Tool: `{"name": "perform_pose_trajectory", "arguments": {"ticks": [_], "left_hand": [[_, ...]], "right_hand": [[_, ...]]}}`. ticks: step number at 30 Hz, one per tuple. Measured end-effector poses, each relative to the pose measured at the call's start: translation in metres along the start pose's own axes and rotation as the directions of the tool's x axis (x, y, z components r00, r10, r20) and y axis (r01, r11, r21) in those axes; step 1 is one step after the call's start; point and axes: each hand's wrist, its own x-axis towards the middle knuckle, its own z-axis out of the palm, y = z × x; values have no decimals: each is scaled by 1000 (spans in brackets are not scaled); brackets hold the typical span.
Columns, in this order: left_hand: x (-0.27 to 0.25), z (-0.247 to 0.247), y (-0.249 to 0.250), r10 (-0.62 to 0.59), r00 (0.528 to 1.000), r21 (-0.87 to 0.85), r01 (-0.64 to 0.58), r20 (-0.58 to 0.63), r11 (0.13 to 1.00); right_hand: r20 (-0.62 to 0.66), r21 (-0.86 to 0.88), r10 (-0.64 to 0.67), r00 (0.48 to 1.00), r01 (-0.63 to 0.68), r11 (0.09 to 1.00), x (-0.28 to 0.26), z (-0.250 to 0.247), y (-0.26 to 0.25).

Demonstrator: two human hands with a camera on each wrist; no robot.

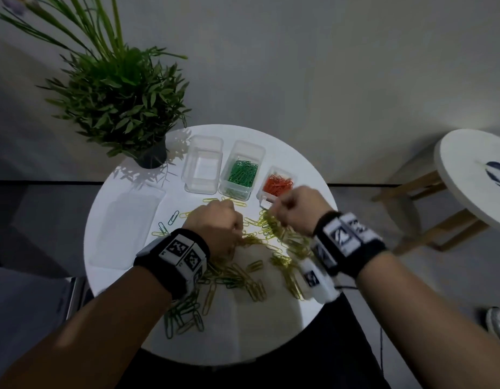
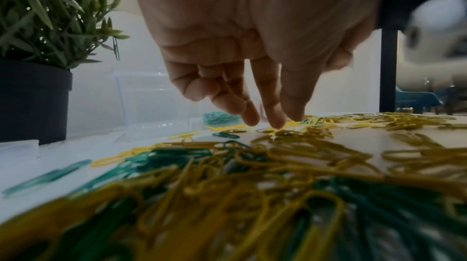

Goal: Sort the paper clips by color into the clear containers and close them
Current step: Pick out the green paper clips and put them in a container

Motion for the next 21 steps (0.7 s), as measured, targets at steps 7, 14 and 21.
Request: {"name": "perform_pose_trajectory", "arguments": {"ticks": [7,14,21], "left_hand": [[11,12,19,121,990,76,-126,66,989],[10,7,15,78,996,53,-76,-34,996],[24,2,45,125,991,126,-118,-48,985]], "right_hand": [[195,-445,24,981,66,893,-27,30,28],[-15,-285,35,999,-38,958,-25,31,41],[-195,-142,120,974,-149,979,0,10,53]]}}
